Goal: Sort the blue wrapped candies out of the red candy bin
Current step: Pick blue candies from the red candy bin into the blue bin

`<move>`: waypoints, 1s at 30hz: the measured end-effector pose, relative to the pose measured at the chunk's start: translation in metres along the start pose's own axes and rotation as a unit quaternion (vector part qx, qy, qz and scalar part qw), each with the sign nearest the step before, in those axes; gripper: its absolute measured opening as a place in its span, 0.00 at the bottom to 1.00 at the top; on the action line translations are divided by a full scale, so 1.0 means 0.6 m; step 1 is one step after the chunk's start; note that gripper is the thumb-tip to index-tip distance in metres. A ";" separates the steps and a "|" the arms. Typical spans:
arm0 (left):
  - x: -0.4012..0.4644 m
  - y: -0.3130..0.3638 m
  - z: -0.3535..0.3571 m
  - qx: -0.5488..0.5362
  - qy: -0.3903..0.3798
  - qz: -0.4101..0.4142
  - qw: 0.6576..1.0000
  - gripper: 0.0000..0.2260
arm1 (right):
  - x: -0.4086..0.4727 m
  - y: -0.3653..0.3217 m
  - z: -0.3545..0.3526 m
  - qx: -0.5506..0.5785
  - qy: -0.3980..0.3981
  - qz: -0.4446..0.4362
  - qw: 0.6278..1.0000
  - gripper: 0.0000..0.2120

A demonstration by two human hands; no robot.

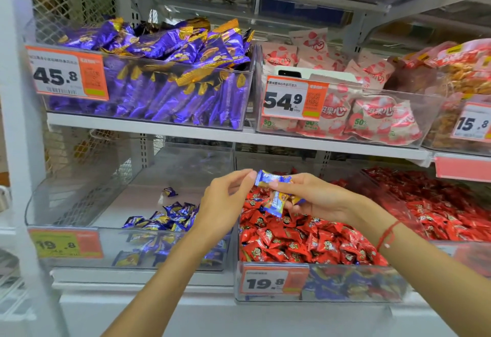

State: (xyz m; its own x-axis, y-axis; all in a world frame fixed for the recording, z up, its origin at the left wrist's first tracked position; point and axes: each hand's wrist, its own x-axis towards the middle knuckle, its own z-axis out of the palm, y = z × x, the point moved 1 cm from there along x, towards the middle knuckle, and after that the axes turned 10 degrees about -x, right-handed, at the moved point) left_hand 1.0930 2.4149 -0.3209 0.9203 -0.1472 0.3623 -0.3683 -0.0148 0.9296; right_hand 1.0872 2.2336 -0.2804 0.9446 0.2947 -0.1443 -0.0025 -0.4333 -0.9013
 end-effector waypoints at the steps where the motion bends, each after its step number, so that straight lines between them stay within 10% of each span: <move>1: 0.000 0.002 0.003 -0.006 -0.002 -0.001 1.000 0.08 | -0.004 -0.001 0.005 -0.017 -0.007 0.005 1.000 0.09; 12: -0.001 0.002 -0.037 -0.050 0.105 -0.004 0.993 0.03 | 0.010 0.008 -0.002 0.033 0.050 0.001 0.998 0.08; 17: -0.012 -0.008 -0.115 0.150 0.249 -0.019 0.956 0.04 | 0.063 -0.030 0.059 -0.015 0.080 -0.078 0.994 0.02; 24: 0.007 -0.035 -0.157 0.206 0.173 -0.086 0.959 0.09 | 0.122 -0.076 0.115 -0.267 -0.014 -0.116 0.957 0.32; 30: 0.000 -0.025 -0.104 0.175 0.107 -0.031 0.978 0.08 | 0.105 -0.023 0.038 -0.245 0.161 -0.125 0.948 0.18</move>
State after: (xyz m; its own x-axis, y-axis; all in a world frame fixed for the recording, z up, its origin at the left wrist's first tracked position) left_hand 1.1069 2.4770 -0.3304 0.9350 0.0749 0.3467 -0.2988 -0.3605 0.8836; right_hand 1.1391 2.2775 -0.2866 0.9472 0.1995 0.2510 0.3123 -0.7515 -0.5812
